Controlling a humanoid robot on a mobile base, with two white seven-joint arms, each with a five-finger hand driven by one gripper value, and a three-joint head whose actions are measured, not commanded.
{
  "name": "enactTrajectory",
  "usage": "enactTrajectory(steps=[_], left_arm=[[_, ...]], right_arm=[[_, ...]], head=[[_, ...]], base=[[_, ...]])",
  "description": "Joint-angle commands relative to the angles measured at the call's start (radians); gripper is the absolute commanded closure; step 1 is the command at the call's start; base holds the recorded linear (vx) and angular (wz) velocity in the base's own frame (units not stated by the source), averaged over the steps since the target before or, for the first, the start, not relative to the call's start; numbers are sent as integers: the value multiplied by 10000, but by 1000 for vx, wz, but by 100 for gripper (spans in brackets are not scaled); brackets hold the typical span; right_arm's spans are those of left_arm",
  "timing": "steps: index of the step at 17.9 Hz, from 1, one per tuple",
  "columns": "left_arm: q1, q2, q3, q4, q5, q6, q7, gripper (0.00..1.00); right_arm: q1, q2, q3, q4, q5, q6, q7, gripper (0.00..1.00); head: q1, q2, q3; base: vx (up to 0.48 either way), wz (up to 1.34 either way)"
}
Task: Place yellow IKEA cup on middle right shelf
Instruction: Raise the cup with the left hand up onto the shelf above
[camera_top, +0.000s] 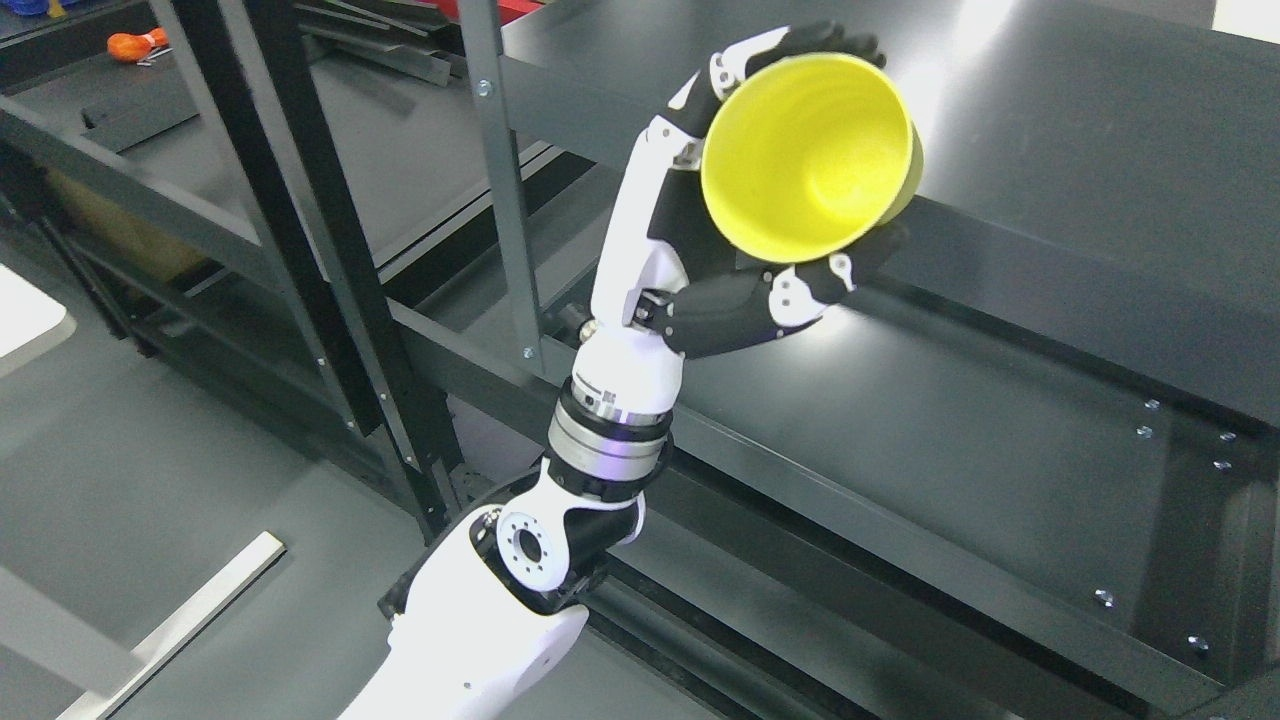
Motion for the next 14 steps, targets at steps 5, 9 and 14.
enactTrajectory(steps=[5,9,14], left_arm=[[-2898,174,346,232,1997,3386,2602,100],[-3359,174,331,539,3146,5705,3112,100],[-4171,174,101,982,5508,6600,3864,100]], right_arm=[[136,-175,168,0,-245,7,3,1],[136,-175,168,0,-245,7,3,1],[136,-175,168,0,-245,7,3,1]], head=[[0,0,0],[0,-1,-1],[0,-1,-2]], base=[[73,-298],[52,-106],[65,-81]])
